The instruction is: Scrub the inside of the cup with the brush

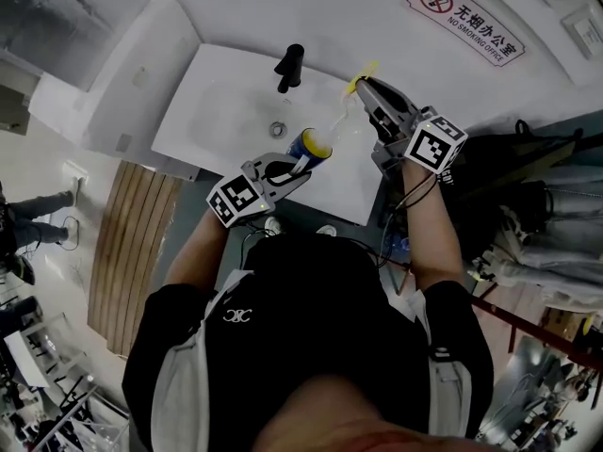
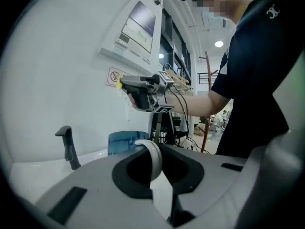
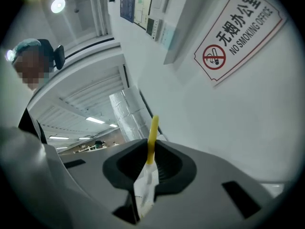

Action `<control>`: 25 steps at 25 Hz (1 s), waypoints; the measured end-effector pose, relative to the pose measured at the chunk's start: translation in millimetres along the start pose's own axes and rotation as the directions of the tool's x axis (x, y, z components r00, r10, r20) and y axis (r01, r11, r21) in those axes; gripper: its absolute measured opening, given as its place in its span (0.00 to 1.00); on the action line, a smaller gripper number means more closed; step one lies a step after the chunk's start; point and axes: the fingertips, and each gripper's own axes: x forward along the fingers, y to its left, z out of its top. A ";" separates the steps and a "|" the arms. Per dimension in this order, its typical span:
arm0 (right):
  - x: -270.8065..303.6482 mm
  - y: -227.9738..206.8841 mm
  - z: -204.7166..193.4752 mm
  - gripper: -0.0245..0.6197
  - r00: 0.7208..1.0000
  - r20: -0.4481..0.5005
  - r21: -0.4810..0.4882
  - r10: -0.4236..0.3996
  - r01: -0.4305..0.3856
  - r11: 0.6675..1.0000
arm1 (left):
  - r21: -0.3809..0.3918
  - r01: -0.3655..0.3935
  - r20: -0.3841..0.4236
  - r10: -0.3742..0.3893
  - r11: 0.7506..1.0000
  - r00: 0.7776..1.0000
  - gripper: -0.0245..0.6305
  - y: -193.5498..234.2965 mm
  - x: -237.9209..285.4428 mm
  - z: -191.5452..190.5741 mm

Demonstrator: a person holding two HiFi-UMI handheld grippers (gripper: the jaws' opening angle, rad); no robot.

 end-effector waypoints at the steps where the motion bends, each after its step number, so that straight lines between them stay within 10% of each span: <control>1: -2.5 -1.9 -0.1 0.12 1.000 -0.002 -0.004 -0.009 0.009 1.000 | -0.009 -0.017 0.007 0.017 1.000 1.000 0.10 4.0 -4.1 -0.4; 25: -95.6 -10.4 58.2 0.12 0.940 0.256 -0.031 -0.224 0.240 0.970 | -0.224 -0.272 0.039 0.288 0.936 0.957 0.10 77.4 -32.5 -18.4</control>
